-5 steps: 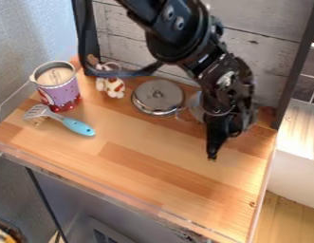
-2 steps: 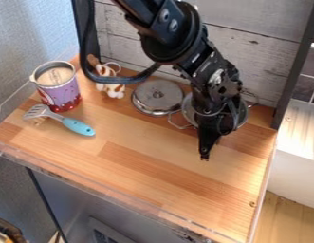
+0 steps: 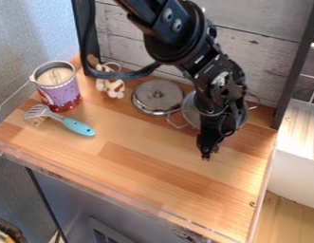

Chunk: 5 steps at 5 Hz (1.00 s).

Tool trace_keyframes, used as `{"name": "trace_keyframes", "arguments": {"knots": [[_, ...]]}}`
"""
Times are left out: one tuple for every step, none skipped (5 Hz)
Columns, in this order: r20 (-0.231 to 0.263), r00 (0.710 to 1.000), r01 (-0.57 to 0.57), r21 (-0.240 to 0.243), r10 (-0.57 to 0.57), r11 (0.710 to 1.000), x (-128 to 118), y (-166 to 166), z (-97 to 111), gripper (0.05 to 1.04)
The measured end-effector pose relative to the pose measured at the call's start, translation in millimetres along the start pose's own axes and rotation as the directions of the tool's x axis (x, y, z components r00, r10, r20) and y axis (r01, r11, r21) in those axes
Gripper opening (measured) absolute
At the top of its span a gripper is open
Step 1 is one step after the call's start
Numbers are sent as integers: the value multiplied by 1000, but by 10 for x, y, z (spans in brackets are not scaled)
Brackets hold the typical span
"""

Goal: Move the silver pot to the upper right side of the table

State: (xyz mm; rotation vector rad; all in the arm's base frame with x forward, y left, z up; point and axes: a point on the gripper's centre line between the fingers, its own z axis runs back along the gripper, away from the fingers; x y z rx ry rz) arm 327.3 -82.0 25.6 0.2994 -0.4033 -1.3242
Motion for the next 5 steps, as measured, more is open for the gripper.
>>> {"name": "trace_keyframes", "arguments": {"knots": [[18,1000,-5,13,5,1000,22,27,103,1016],[37,999,-8,48,7,999,13,80,388,1010],[70,997,-27,93,20,995,18,163,702,1003],[66,998,-24,93,17,995,1,161,717,1001],[67,998,-24,94,17,995,3,163,717,1001]]}}
